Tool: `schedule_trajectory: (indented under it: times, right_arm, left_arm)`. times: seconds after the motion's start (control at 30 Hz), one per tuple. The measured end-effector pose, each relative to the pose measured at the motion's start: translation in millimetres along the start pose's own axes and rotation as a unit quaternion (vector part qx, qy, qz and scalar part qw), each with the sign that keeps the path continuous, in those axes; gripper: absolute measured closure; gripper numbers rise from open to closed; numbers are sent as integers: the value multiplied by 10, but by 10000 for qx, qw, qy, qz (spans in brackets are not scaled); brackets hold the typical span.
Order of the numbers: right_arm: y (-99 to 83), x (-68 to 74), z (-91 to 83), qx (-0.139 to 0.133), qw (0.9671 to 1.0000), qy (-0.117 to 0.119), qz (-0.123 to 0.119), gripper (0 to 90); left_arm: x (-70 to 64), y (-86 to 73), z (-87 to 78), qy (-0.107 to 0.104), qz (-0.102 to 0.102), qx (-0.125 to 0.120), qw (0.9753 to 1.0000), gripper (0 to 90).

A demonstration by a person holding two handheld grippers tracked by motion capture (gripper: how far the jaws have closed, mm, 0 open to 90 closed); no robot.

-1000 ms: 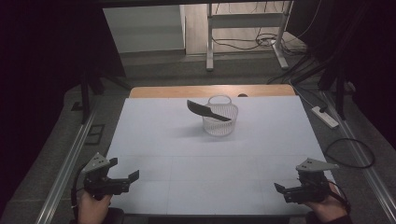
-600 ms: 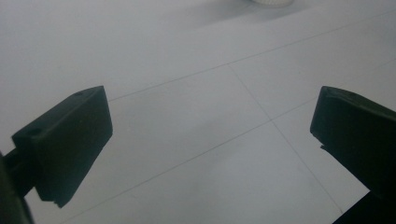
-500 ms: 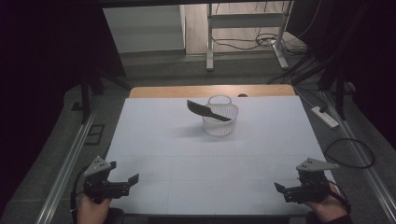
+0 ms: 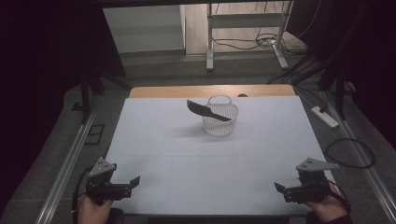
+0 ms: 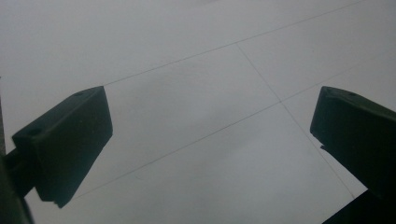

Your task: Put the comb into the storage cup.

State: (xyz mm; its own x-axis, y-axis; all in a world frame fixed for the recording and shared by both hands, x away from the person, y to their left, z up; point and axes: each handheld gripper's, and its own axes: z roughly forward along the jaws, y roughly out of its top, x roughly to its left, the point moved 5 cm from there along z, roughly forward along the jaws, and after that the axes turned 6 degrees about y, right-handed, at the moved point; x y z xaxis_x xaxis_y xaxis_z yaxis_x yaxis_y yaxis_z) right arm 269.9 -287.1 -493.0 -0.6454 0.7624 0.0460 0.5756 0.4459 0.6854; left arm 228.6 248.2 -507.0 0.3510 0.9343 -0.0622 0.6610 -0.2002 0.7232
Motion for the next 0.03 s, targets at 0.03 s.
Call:
schedule_trajectory:
  times: [0.03]
  right_arm:
    - [-2, -1, 2, 8, 10000, 0, -5, 0]
  left_arm:
    - [0, 3, 3, -12, -15, 2, 10000, 0]
